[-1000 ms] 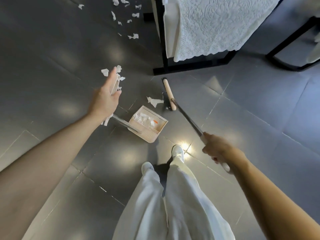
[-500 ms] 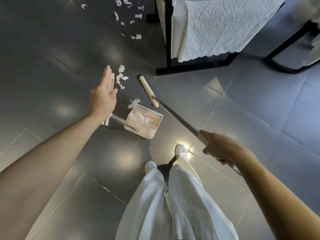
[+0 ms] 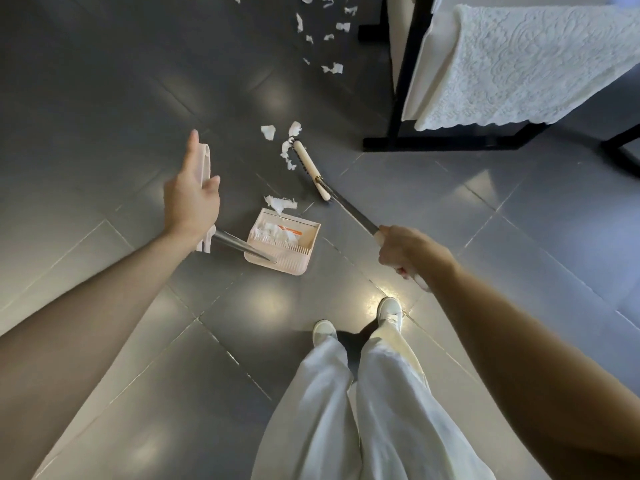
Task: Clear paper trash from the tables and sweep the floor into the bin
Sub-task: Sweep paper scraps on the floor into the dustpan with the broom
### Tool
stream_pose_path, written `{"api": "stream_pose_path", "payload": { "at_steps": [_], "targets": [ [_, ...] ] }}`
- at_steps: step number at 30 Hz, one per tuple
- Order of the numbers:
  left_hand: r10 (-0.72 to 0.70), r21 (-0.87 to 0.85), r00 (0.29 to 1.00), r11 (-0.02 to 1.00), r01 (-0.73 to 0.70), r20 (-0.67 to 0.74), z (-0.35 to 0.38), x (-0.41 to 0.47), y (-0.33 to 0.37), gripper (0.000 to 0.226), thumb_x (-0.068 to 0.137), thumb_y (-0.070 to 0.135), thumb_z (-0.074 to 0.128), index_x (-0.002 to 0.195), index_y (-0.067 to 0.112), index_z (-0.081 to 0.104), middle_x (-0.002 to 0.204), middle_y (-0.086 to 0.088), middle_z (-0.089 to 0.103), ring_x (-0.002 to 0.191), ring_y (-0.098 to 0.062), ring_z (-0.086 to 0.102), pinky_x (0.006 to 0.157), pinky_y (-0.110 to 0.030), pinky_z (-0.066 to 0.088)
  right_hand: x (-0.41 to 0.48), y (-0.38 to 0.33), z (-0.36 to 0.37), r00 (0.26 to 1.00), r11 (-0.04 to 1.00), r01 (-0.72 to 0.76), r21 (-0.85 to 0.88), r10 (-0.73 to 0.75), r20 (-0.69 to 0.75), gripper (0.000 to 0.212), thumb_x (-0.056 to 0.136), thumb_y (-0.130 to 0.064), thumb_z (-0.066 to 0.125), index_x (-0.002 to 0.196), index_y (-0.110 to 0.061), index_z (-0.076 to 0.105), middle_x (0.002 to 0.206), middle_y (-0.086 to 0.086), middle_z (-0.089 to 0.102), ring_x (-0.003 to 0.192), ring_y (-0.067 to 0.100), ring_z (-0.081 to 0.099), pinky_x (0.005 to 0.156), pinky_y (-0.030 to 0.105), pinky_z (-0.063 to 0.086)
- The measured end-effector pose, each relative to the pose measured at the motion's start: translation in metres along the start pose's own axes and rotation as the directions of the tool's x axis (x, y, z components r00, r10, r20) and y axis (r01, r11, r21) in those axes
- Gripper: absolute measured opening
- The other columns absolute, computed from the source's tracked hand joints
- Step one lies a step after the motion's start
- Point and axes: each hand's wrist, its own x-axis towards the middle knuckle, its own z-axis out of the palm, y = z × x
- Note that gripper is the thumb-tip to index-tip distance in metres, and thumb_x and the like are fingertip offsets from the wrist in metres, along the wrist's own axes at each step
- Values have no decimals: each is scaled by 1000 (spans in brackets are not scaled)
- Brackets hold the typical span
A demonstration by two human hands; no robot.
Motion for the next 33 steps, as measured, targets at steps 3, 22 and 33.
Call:
{"api": "stream_pose_path", "payload": {
  "at_steps": [3,22,33],
  "targets": [
    [-55,1,998,998,55,-16,-8,4,-21,68,94,13,53,152,30,20,135,-6,56,112,-37,53,89,-33,40,3,-18,18,998,999,41,-15,-40,53,43,92,1,45,133,-13,46,78,8,58,49,14,54,33,18,38],
    [-103,-171,988,982,82,-115,-19,123,-29,68,93,9,53,151,29,22,134,18,45,123,-17,47,81,7,24,58,-57,-94,989,973,103,207,-123,85,53,91,-8,63,138,-22,43,72,10,55,45,13,44,38,22,40],
    [-3,-126,1000,992,6,25,-3,272,-6,69,92,8,55,150,29,25,140,15,43,128,-22,47,99,-16,30,186,-107,-195,995,987,64,146,-52,-87,51,91,-1,53,139,-17,45,75,13,56,49,20,52,38,21,37]
  ]
}}
